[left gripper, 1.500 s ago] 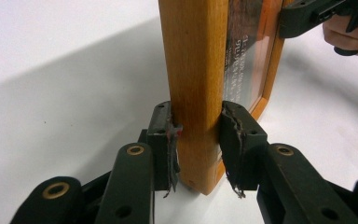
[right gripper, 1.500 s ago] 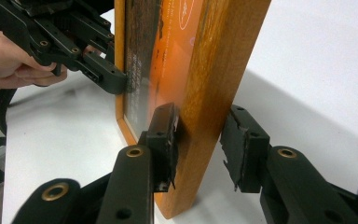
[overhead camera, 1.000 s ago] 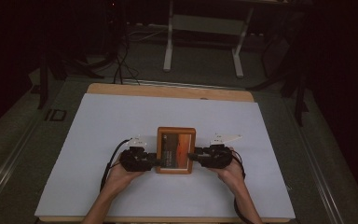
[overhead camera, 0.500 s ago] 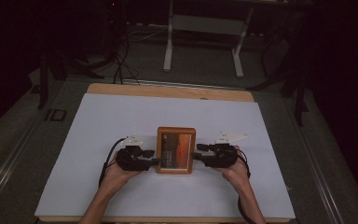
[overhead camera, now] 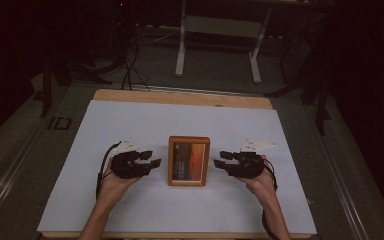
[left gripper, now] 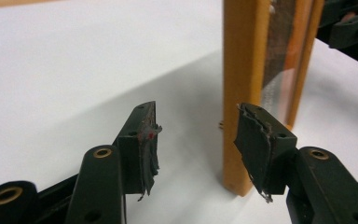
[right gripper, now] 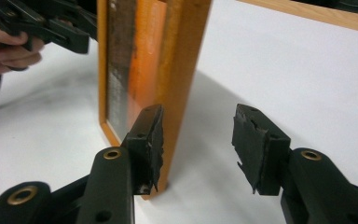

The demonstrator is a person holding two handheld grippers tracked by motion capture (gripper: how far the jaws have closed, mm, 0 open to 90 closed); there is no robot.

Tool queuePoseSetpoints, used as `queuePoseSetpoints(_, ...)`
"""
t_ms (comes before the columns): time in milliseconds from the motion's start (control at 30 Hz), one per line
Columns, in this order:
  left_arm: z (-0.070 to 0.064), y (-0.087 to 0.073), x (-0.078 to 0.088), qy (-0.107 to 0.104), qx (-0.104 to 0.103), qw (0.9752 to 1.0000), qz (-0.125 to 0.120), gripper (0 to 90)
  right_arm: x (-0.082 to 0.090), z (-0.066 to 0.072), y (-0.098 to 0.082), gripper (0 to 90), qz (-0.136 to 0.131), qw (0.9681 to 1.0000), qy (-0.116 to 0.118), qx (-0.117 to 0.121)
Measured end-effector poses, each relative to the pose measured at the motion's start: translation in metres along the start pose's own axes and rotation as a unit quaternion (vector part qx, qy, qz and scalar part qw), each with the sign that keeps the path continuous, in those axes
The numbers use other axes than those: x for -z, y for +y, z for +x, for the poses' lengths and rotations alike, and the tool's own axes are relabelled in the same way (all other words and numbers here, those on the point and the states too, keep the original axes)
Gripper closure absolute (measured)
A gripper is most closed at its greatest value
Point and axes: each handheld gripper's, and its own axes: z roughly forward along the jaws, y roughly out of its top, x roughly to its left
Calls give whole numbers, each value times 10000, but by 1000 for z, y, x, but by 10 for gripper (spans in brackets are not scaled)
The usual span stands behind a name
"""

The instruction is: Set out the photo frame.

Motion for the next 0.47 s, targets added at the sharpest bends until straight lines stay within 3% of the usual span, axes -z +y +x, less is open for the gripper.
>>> queuePoseSetpoints(233,4,-6,4,599,-201,9979,131,487,2,-8,-6,514,200,9991,-373,-20)
queuePoseSetpoints(367,4,-12,1,937,-398,9942,352,480,0,-13,-12,495,384,9975,-597,-21)
queuePoseSetpoints(433,5,-16,-3,1178,-521,9902,542,467,-2,-16,-16,467,574,9955,-751,25)
queuePoseSetpoints(467,5,-16,-3,1178,-521,9902,542,457,-3,-18,-17,445,660,9944,-820,42)
